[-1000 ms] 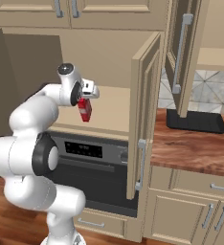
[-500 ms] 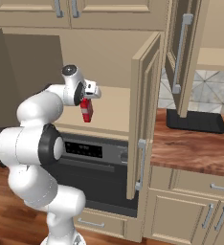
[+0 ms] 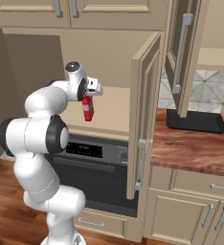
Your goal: Pick the boxed food and bar from the counter and place them in the cabinets closest to them.
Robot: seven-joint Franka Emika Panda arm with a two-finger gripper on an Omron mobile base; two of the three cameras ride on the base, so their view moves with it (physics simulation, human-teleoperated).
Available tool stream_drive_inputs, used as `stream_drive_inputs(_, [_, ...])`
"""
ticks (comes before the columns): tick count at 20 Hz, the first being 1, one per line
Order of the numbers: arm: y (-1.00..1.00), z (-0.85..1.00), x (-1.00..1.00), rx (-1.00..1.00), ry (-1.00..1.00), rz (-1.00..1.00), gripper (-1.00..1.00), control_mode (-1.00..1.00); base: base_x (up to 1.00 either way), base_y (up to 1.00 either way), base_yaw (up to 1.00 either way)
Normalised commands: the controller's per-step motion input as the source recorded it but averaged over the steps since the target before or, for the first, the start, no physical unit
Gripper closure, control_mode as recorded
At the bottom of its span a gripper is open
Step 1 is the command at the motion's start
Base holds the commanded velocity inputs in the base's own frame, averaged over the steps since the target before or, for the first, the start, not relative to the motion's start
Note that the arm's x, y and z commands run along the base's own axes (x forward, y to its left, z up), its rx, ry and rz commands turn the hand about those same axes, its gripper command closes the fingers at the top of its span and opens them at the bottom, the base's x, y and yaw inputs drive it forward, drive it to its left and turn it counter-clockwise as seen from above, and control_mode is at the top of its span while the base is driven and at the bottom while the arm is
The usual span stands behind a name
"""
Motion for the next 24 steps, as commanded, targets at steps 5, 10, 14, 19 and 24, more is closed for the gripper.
stream_drive_inputs(5, [-0.01, -0.14, 0.12, -0.02, 0.00, 0.00, 1.00, -1.00, 0.00, 0.00, 0.00])
stream_drive_inputs(10, [-0.01, -0.06, 0.00, 0.00, 0.00, 0.00, 1.00, -1.00, 0.00, 0.00, 0.00])
stream_drive_inputs(14, [-0.09, -0.06, -0.03, 0.00, -0.02, 0.00, 1.00, -1.00, 0.00, 0.00, 0.00])
stream_drive_inputs(19, [-0.06, -0.03, -0.02, 0.00, -0.03, 0.00, 1.00, -1.00, 0.00, 0.00, 0.00])
stream_drive_inputs(24, [0.00, 0.00, 0.00, 0.00, -0.01, 0.00, 1.00, -1.00, 0.00, 0.00, 0.00])
